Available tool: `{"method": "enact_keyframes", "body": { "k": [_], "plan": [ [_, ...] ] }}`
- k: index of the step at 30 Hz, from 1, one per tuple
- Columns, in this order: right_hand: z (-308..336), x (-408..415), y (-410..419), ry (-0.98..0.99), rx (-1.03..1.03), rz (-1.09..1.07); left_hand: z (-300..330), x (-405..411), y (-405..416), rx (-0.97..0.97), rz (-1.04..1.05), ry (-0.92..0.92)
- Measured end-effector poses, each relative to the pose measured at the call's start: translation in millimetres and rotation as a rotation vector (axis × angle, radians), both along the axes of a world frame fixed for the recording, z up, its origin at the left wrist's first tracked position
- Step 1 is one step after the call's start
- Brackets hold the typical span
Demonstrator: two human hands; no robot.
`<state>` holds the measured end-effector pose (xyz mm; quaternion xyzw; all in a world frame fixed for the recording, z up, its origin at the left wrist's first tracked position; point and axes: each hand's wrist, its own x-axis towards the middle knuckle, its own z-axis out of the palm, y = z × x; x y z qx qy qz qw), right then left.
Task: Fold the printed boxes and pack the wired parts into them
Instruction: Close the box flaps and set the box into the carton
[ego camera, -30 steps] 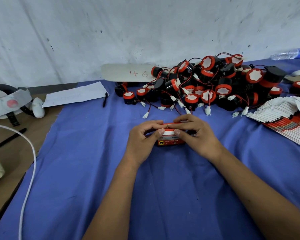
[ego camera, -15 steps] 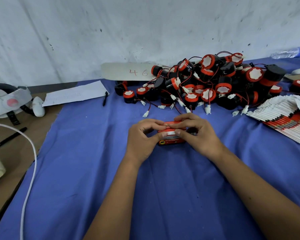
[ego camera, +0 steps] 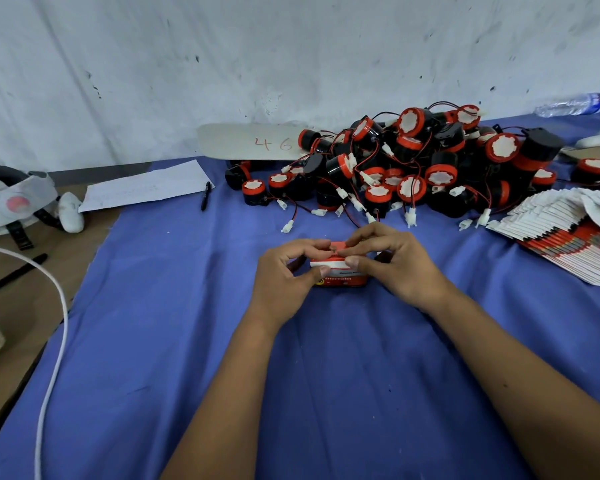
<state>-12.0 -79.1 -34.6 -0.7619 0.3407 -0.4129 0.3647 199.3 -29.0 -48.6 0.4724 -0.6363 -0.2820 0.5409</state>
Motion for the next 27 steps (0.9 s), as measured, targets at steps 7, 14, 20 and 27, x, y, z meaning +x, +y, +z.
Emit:
{"method": "enact_keyframes", "body": {
  "k": [7, 14, 20, 27],
  "plan": [
    [-3, -8, 4, -0.024, -0.06, -0.068, 0, 1, -1, 0.037, -0.051, 0.074],
    [-1, 0, 10, -0.021, -0.098, -0.071, 1, -18, -2, -0.017, -0.019, -0.033],
    [3, 8, 14, 0.136, -0.307, -0.187, -1, -15, -2, -0.031, 0.066, -0.135],
    [2, 5, 11, 0.154, -0.342, -0.122, -4, -9, 0, 0.145, 0.107, -0.021]
  ]
}}
